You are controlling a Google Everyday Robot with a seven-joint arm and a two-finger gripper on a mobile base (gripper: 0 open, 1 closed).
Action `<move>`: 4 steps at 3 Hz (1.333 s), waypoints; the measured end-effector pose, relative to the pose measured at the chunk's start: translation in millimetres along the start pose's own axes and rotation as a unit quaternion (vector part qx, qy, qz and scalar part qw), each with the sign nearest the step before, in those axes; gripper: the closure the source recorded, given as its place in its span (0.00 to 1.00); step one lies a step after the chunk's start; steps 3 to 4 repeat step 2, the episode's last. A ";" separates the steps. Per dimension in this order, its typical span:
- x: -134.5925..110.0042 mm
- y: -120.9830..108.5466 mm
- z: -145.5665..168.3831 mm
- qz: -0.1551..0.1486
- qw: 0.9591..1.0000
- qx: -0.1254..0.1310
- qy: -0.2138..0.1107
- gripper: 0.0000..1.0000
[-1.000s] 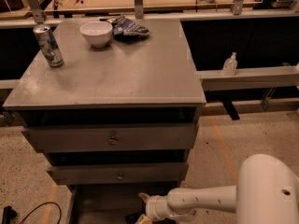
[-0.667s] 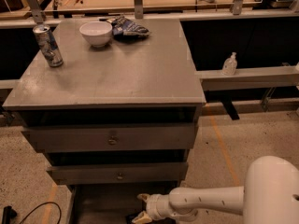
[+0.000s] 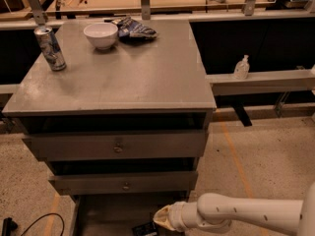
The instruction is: Place rxbar blueberry into bottom drawer
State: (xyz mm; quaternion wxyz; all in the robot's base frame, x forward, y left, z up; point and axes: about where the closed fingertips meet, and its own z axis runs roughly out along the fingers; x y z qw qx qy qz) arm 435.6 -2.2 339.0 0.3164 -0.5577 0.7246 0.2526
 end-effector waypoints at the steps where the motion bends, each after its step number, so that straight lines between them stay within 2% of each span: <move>1: -13.4 15.3 -62.1 0.025 1.000 -0.014 0.010 1.00; 2: -25.5 10.9 -77.9 0.013 1.000 -0.012 0.014 1.00; 4: -25.5 10.9 -77.9 0.013 1.000 -0.012 0.014 1.00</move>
Offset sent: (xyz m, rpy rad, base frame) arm -0.0220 -0.0300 0.0482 -0.0053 0.0572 -0.0127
